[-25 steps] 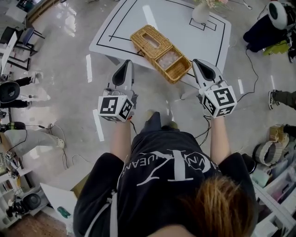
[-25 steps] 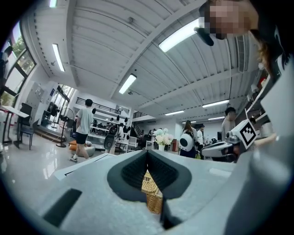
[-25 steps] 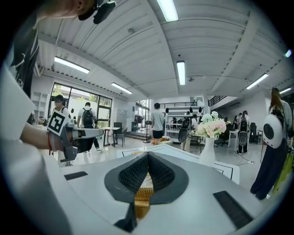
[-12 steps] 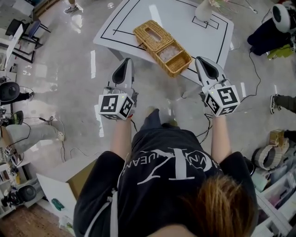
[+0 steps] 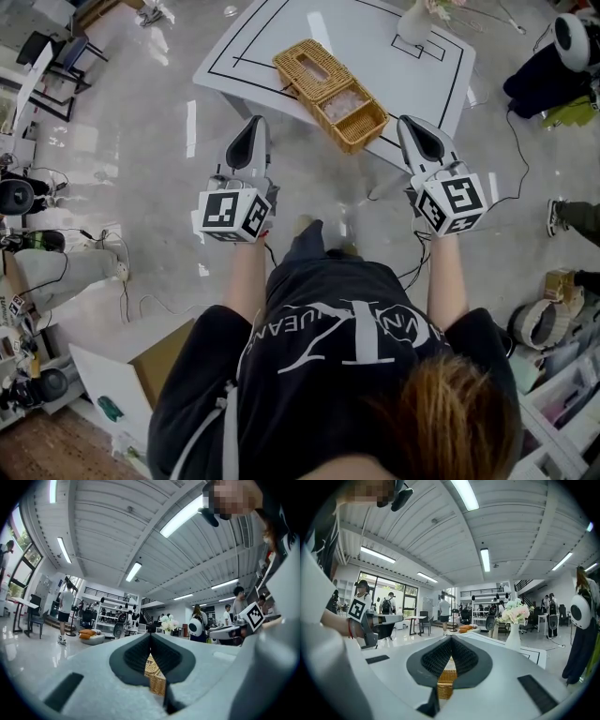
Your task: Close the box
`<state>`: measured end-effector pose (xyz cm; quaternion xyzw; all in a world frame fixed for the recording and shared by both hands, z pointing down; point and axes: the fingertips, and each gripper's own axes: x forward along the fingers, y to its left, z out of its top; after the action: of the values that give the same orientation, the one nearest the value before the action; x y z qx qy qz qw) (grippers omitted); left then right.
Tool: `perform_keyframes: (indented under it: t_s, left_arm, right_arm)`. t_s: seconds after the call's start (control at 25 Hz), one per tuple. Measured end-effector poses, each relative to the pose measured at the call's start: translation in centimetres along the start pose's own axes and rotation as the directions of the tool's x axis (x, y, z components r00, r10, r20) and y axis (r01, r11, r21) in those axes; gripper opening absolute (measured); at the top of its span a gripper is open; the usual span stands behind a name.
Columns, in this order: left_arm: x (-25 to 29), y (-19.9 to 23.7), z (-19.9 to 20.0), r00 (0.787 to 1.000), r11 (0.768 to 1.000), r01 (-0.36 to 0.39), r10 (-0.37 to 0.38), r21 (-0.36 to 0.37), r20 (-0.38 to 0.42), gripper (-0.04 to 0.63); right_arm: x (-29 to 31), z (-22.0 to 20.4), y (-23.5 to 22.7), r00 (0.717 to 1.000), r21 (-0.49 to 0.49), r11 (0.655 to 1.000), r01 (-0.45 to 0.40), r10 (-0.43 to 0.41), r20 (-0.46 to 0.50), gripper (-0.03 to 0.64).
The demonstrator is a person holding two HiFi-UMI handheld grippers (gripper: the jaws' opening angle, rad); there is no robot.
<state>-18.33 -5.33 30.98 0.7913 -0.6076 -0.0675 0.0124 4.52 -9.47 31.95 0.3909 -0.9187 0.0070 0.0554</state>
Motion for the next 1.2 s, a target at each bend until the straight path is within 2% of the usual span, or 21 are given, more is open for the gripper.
perform_keyframes:
  t_s: [0.72, 1.2]
  left_arm:
    - [-0.61, 0.25, 0.28, 1.0, 1.0, 0.011, -0.011, 0.01, -0.003, 0.009]
    - [-0.83, 0.91, 0.08, 1.0, 1.0, -0.007, 0.007, 0.004, -0.009, 0.009]
  right_arm:
    - [-0.41, -0.16, 0.53, 1.0, 0.015, 1.0, 0.011, -0.012, 0.007, -0.002]
    - [0.27, -0.25, 0.83, 1.0, 0.02, 1.0, 0.0, 0.0, 0.009, -0.002]
